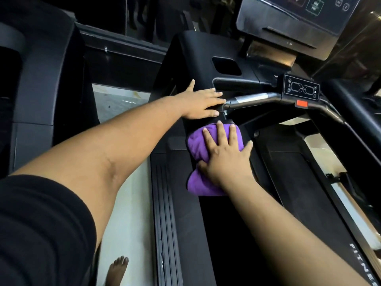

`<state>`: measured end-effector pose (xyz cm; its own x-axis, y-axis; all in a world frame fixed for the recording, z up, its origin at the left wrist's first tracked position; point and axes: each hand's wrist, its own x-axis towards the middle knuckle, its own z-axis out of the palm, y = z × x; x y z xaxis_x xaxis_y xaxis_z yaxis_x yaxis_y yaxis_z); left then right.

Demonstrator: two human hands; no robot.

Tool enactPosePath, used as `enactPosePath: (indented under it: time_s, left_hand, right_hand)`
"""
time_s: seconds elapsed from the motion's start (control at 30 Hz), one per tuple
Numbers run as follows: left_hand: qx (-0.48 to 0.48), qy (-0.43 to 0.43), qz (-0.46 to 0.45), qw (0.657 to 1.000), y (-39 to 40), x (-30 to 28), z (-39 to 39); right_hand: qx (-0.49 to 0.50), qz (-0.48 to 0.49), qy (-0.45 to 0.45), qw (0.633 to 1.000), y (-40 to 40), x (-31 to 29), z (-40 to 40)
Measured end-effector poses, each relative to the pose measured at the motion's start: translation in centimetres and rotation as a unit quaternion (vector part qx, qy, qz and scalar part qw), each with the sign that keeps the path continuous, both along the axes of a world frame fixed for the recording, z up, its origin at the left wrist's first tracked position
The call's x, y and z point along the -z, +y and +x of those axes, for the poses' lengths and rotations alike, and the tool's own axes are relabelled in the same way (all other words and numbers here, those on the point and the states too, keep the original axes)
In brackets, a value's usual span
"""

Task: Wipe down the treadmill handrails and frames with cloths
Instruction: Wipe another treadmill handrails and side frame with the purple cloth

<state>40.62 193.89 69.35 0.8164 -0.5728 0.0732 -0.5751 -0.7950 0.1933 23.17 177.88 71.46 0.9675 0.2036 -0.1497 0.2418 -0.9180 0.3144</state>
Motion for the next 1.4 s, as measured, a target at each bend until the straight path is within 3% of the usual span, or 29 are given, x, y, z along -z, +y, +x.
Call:
enactPosePath:
  time_s: [0.07, 0.27, 0.53, 0.6, 0.73, 0.93, 1.17, 1.4]
  left_hand:
    - [-0.012, 0.004, -0.004, 1.0, 0.6, -0.1, 0.8]
    - [0.021, 0.018, -0.023, 0.999, 1.0, 0.9, 1.6]
    - [0.048, 0.021, -0.006, 0.999, 1.2, 0.1, 2.8]
    - [0.055, 0.028, -0.007, 0.998, 1.8, 0.2, 3.0]
    - [0.054, 0.038, -0.025, 0.998, 2.6, 0.5, 3.5]
    - [0.022, 0.044, -0.05, 0.998, 2.1, 0.0, 6.1]
    - [0.01, 0.044, -0.048, 0.998, 2.1, 1.0, 6.7]
    - [0.004, 0.022, 0.001, 1.0, 2.4, -0.6, 6.7]
  right_hand:
    - [-0.014, -0.022, -0.005, 1.0, 1.3, 0.5, 1.2]
    - [-0.066, -0.034, -0.055, 0.996, -2.8, 2.5, -5.4]
    - [-0.116, -0.289, 0.042, 0.949, 6.4, 4.4, 3.4]
    - [-0.123, -0.246, 0.038, 0.961, 4.8, 4.1, 1.9]
    - [-0.076, -0.019, -0.089, 0.993, -0.5, 2.2, -2.5]
    - [0.049, 0.036, -0.01, 0.998, 2.9, 0.2, 6.4]
    - [-0.023, 0.009, -0.034, 0.999, -0.6, 2.0, 2.2]
    - [-0.03, 0.026, -0.009, 0.999, 3.1, 0.1, 9.8]
